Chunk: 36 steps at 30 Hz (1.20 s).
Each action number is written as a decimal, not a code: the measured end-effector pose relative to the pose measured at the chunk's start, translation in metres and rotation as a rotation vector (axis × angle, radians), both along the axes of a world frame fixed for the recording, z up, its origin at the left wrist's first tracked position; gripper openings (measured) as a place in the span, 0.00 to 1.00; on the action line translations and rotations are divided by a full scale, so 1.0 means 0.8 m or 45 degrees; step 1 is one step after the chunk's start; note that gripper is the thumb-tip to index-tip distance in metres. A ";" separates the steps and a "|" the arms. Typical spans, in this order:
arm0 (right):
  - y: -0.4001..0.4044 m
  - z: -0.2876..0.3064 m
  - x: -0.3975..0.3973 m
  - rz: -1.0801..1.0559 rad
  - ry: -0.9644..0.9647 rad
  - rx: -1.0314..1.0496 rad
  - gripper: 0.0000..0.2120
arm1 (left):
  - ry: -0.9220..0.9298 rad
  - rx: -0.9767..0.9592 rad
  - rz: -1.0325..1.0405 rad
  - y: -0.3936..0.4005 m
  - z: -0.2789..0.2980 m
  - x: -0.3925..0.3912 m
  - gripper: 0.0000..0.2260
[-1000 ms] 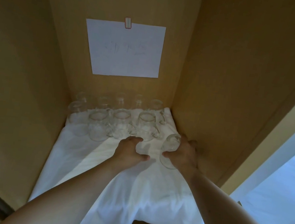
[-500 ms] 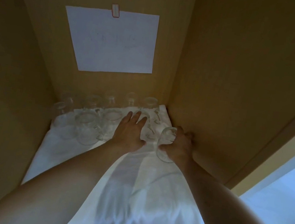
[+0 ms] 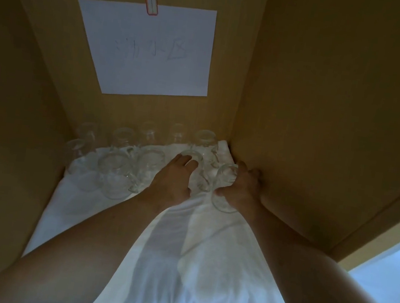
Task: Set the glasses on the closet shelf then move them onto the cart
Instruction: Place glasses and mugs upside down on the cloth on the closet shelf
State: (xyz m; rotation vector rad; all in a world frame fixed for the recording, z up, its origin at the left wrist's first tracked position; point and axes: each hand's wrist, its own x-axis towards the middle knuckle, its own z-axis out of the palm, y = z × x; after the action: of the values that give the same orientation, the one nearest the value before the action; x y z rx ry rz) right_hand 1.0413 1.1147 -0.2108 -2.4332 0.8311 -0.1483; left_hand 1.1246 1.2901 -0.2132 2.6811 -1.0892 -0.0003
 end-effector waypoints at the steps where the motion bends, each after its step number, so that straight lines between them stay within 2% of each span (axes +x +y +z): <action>1: -0.002 0.003 0.001 0.006 0.005 0.007 0.48 | 0.018 -0.003 0.000 0.001 0.000 0.000 0.35; 8: -0.008 0.017 0.011 0.010 -0.032 0.044 0.48 | 0.010 -0.047 0.004 0.003 0.002 0.005 0.32; 16: -0.003 -0.012 0.031 0.074 -0.089 0.051 0.51 | 0.031 -0.116 0.015 0.007 -0.002 0.010 0.30; 23: -0.013 -0.021 0.052 0.099 -0.079 0.071 0.54 | 0.018 -0.130 0.024 0.006 -0.011 0.008 0.32; 30: -0.015 -0.023 0.053 0.140 -0.087 0.026 0.50 | 0.035 -0.063 0.057 0.003 -0.013 0.001 0.35; 36: -0.014 -0.015 0.041 0.200 -0.013 0.081 0.53 | 0.026 0.114 0.055 0.007 -0.011 -0.003 0.40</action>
State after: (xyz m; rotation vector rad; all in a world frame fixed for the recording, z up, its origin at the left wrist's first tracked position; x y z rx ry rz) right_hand 1.0739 1.1035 -0.2227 -2.4238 0.6269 -0.0741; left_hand 1.1222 1.2960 -0.2218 2.7767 -1.0486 -0.0702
